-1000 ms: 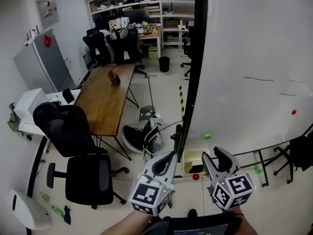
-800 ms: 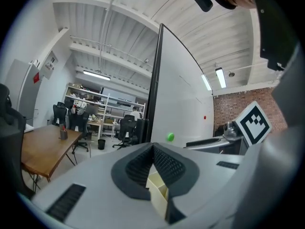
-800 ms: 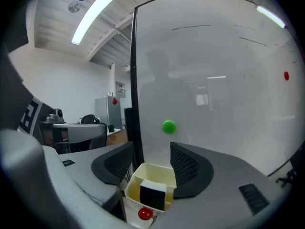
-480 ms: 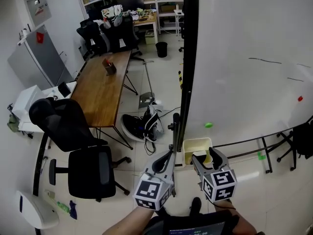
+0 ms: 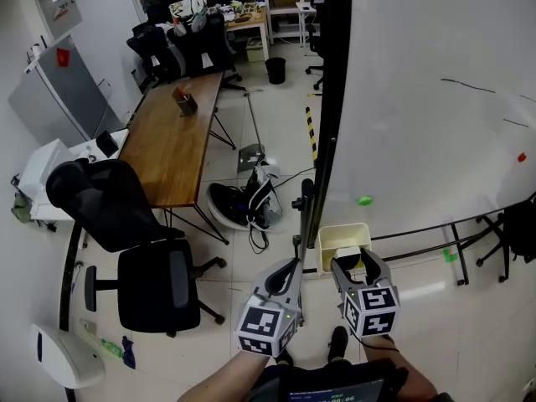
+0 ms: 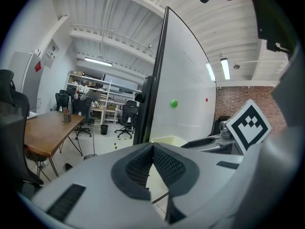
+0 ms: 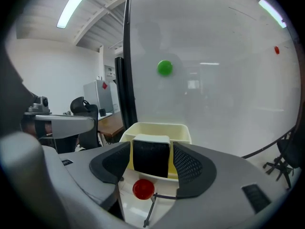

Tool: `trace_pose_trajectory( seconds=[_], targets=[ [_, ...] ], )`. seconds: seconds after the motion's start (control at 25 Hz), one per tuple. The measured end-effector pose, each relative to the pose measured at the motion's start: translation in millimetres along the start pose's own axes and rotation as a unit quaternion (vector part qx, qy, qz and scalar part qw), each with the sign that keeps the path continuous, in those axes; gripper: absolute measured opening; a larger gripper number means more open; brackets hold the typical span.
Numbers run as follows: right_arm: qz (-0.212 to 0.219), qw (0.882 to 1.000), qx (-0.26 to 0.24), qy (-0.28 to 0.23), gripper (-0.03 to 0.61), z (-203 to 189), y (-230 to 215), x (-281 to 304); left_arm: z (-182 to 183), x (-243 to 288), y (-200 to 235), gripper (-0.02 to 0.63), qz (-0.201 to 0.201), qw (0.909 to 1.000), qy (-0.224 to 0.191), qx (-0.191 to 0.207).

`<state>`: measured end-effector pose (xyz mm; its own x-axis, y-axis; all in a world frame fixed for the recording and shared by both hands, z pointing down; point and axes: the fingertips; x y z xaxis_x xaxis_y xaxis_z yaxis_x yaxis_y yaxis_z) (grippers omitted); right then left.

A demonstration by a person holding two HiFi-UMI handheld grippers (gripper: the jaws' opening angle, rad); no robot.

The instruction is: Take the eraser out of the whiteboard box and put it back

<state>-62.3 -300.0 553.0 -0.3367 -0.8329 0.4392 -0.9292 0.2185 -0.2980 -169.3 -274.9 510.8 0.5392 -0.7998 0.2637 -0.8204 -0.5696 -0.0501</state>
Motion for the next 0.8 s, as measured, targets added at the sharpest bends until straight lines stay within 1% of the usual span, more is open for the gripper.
trace_pose_trajectory(
  seconds=[0.08, 0.16, 0.32, 0.52, 0.6, 0.72, 0.8],
  targets=[
    [-0.002, 1.0, 0.003, 0.001, 0.307, -2.4, -1.0, 1.2, -2.3, -0.1, -0.4, 0.029, 0.001, 1.0, 0.0, 0.001],
    [-0.004, 1.0, 0.005, 0.0, 0.289, -3.1, -2.2, 2.4, -3.2, -0.4, -0.5, 0.029, 0.001, 1.0, 0.001, 0.001],
    [-0.006, 1.0, 0.007, 0.003, 0.276, -5.2, -3.2, 6.0, -4.3, -1.4, 1.0, 0.029, -0.001, 1.0, 0.002, -0.001],
    [0.006, 1.0, 0.021, 0.003, 0.27, 1.0, -1.4, 2.8, 1.6, -2.3, 2.4, 0.029, -0.001, 1.0, -0.002, -0.003],
    [0.015, 1.0, 0.022, -0.005, 0.268, 11.9, 2.5, -6.5, 11.6, -4.8, 3.5, 0.029, 0.005, 0.9999, -0.007, 0.006],
    [0.026, 0.999, 0.014, -0.029, 0.267, 41.1, 10.5, -29.4, 36.9, -12.0, 8.1, 0.029, 0.025, 0.9992, -0.02, 0.024],
    [0.038, 0.998, 0.015, -0.052, 0.267, 65.7, 16.3, -48.3, 58.9, -17.8, 8.7, 0.029, 0.025, 0.9988, -0.037, 0.021]
  ],
)
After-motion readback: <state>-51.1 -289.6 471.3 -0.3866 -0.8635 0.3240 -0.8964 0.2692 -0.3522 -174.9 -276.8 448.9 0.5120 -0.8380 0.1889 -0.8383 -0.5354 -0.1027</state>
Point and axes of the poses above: the fingertips, and each gripper's own axes: x forward along the fingers, y to its left, z out of its top, and after that the axes turned 13 degrees about x, right-handed
